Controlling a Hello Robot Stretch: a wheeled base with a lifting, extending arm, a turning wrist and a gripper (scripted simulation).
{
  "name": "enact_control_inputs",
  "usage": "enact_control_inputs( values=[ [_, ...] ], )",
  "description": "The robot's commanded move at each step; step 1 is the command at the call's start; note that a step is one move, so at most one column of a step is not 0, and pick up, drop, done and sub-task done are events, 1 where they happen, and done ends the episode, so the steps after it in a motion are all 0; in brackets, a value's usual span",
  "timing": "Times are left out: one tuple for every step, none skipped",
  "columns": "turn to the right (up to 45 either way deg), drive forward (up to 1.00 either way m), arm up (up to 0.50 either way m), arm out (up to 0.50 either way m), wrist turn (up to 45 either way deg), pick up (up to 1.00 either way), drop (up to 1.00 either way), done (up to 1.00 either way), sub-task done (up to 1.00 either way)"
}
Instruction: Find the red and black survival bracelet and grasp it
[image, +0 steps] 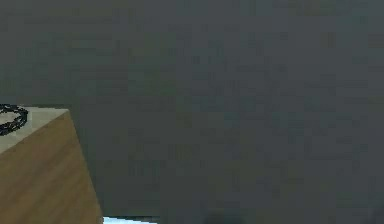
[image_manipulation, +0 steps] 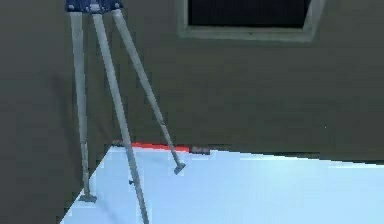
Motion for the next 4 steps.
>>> enact_control_inputs(
  values=[
    [-45.0,0.0,0.0,0.0,0.0,0.0,0.0,0.0,0.0],
    [-6.0,0.0,0.0,0.0,0.0,0.0,0.0,0.0,0.0],
    [0.0,0.3,0.0,0.0,0.0,0.0,0.0,0.0,0.0],
    [-45.0,0.0,0.0,0.0,0.0,0.0,0.0,0.0,0.0]
  ],
)
